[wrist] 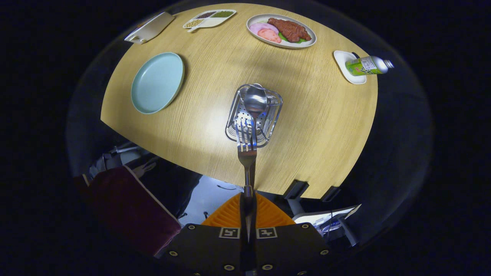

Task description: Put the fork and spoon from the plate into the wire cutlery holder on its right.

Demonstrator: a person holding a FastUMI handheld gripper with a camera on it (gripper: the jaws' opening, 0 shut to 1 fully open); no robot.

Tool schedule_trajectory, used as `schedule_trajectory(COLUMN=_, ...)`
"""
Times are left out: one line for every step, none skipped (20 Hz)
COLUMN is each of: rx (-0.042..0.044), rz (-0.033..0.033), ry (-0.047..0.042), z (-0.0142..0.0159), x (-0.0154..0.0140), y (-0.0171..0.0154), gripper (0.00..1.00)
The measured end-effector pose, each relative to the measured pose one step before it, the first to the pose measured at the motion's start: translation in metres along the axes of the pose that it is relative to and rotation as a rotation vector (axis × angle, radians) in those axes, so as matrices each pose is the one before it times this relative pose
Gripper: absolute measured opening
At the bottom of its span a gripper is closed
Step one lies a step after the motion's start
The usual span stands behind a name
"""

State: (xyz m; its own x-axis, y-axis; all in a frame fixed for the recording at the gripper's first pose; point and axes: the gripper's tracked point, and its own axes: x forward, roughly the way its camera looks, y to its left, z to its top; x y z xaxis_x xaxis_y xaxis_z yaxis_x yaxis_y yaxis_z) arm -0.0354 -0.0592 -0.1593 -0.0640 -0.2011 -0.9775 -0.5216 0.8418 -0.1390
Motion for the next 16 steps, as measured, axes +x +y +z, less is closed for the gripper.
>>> schedule_trajectory(rx=-0.01755, rz=-0.00101, ry=0.02419, z=0.00279, x=0.00349, y=-0.0022, gripper=0.01)
schedule_trajectory(rx=-0.01402, rz=0.00339, ry=0.02917, z=-0.00001, x=0.00204, y=-0.00066, gripper=0.01)
schedule_trajectory(rx=-0.00867, rz=0.00678, ry=0.02327, z=0.00051, x=0.00209, y=0.0007, gripper=0.01)
schedule_trajectory(rx=-0.01296, rz=0.00862, ry=0.02617, z=-0.00023, x=0.00183, y=0.00192, gripper=0.01)
schedule_trajectory(rx=-0.01609, rz=0.00135, ry=0.02266, z=0.00104, x=-0.0002, y=-0.00065, gripper=0.01)
schedule_trajectory(rx=-0.01001, rz=0.00008, ry=0.01694, z=0.00163, x=-0.00032, y=0.00129, gripper=0.02)
schedule_trajectory(rx=-0.01064, rz=-0.00058, ry=0.0128, z=0.00318, x=-0.00142, y=0.00042, gripper=0.02)
schedule_trajectory(rx=-0.00886, rz=-0.00367, ry=0.01213, z=0.00263, x=-0.00057, y=-0.00169, gripper=0.02)
schedule_trajectory(rx=-0.00445, rz=-0.00293, ry=0.00909, z=0.00377, x=-0.00272, y=-0.00044, gripper=0.02)
schedule_trajectory(rx=-0.00306, rz=0.00163, ry=0.00893, z=0.00418, x=-0.00176, y=0.00233, gripper=0.03)
schedule_trajectory(rx=-0.00037, rz=-0.00256, ry=0.00865, z=0.00399, x=-0.00001, y=0.00047, gripper=0.03)
schedule_trajectory(rx=-0.00389, rz=-0.00481, ry=0.01644, z=0.0029, x=-0.0003, y=0.00088, gripper=0.03)
schedule_trajectory(rx=-0.00391, rz=-0.00506, ry=0.01195, z=0.00412, x=-0.00162, y=0.00102, gripper=0.03)
schedule_trajectory(rx=0.00006, rz=-0.00377, ry=-0.00057, z=0.00503, x=0.00013, y=-0.00058, gripper=0.03)
schedule_trajectory(rx=0.01007, rz=-0.00071, ry=-0.00683, z=0.00667, x=0.00016, y=0.00052, gripper=0.03)
schedule_trajectory(rx=0.01574, rz=-0.00485, ry=-0.00826, z=0.00459, x=-0.00118, y=0.00045, gripper=0.04)
